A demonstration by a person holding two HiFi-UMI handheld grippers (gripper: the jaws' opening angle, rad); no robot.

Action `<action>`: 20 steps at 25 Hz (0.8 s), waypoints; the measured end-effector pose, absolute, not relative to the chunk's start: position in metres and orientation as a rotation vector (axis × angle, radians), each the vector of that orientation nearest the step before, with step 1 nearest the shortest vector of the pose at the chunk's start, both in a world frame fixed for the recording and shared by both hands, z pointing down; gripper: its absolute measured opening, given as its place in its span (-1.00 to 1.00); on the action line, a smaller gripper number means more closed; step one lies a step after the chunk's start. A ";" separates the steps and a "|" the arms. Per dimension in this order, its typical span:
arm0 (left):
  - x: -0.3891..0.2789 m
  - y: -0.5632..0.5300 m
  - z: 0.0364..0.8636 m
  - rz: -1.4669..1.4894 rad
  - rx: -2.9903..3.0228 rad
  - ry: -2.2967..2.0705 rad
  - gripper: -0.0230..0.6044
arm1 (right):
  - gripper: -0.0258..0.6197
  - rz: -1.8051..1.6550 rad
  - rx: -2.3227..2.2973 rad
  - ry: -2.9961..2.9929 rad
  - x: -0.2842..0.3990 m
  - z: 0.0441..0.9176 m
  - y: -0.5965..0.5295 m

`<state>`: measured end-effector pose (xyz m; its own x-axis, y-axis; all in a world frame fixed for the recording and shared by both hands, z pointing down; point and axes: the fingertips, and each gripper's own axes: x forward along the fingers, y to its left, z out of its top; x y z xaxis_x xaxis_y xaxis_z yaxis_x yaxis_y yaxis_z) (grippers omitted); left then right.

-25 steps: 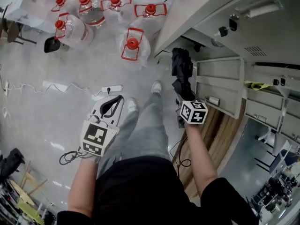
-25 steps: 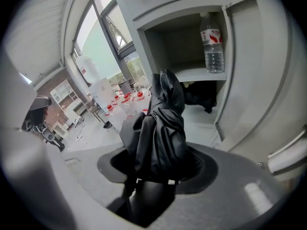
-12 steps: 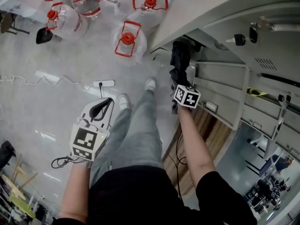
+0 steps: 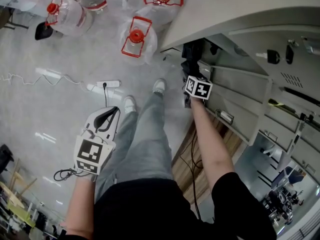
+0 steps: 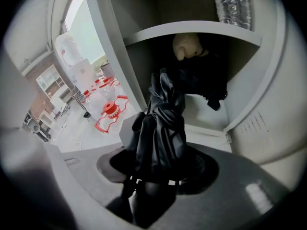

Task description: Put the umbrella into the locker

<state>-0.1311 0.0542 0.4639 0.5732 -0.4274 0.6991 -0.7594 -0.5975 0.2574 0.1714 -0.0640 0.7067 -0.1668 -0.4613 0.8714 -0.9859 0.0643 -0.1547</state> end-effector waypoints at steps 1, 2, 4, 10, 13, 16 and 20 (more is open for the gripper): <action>-0.132 0.054 0.465 0.802 2.254 -0.949 -0.89 | -0.18 1.024 1.443 -1.706 0.171 0.709 -0.070; -0.133 0.054 0.467 0.802 2.247 -0.953 -0.89 | -0.18 1.003 1.432 -1.707 0.171 0.712 -0.075; -0.133 0.055 0.470 0.805 2.235 -0.955 -0.89 | -0.18 0.974 1.413 -1.704 0.172 0.717 -0.084; -0.128 0.061 0.479 0.812 2.208 -0.955 -0.89 | -0.17 0.987 1.387 -1.677 0.174 0.738 -0.093; -0.128 0.065 0.483 0.816 2.195 -0.956 -0.89 | -0.17 0.981 1.389 -1.676 0.173 0.743 -0.099; -0.127 0.068 0.487 0.824 2.184 -0.962 -0.89 | -0.17 0.972 1.394 -1.677 0.174 0.746 -0.110; -0.124 0.074 0.491 0.841 2.175 -0.964 -0.89 | -0.17 0.998 1.395 -1.687 0.174 0.749 -0.121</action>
